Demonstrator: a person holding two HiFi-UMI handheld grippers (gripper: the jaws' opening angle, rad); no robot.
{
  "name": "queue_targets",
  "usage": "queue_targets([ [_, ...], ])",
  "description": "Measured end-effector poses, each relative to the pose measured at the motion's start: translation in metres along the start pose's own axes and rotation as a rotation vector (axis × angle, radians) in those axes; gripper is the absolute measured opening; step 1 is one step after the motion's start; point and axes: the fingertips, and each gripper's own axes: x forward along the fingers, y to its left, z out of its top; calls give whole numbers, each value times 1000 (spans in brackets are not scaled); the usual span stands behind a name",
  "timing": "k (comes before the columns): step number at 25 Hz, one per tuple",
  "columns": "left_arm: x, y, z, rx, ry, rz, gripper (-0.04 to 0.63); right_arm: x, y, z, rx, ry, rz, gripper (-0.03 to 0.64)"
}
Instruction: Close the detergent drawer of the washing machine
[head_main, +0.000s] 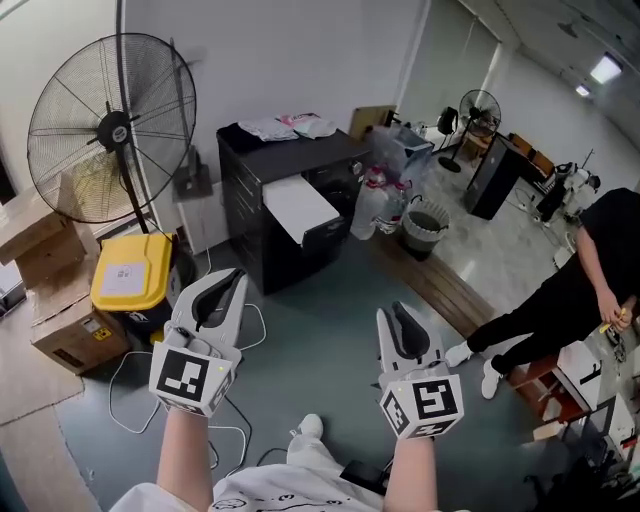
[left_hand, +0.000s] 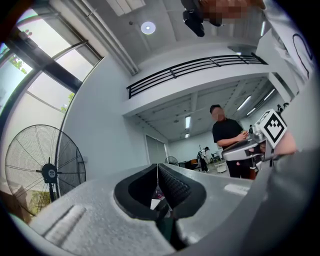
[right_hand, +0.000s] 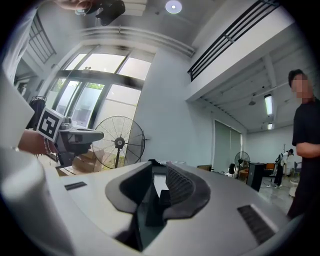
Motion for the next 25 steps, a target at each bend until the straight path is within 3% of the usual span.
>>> queue_targets([
  [12, 146, 14, -46, -14, 89, 93, 20, 143, -103, -37, 20, 41, 145, 69],
  [19, 185, 16, -68, 4, 122, 114, 20, 184, -118, -69, 82, 82, 219, 97],
  [25, 203, 27, -83, 2, 147, 116, 20, 208, -129, -98, 163, 120, 210, 107],
])
